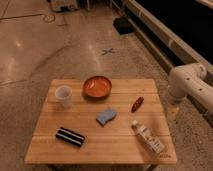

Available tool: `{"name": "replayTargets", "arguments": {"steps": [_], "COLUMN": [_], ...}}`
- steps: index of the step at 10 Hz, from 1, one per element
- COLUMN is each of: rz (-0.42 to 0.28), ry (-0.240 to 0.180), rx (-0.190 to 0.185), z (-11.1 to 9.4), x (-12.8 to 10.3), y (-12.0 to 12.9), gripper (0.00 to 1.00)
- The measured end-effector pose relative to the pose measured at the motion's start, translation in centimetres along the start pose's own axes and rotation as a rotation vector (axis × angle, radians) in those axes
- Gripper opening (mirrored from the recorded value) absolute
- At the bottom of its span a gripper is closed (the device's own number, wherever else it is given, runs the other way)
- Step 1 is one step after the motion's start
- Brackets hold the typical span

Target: Place the pepper on the white sponge

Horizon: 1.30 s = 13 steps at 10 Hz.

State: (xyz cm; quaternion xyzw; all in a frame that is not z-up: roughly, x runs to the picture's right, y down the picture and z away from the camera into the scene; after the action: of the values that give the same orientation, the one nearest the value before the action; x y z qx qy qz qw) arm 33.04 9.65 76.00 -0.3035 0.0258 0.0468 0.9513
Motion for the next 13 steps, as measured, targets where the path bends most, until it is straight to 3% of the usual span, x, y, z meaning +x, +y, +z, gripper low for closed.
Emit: {"name": "replayTargets", "arguments": {"steps": [7, 10, 13], "rz": [-0.004, -0.038, -0.064], "ry": [0.002, -0.004, -0.008], "rx": [-0.001, 0.007, 0.010], "z": [0.2, 1.1, 2.6], "x": [-0.3, -5.1, -7.8], "y": [-0.2, -2.8, -5.1], "gripper": [0.80, 0.80, 0.80]}}
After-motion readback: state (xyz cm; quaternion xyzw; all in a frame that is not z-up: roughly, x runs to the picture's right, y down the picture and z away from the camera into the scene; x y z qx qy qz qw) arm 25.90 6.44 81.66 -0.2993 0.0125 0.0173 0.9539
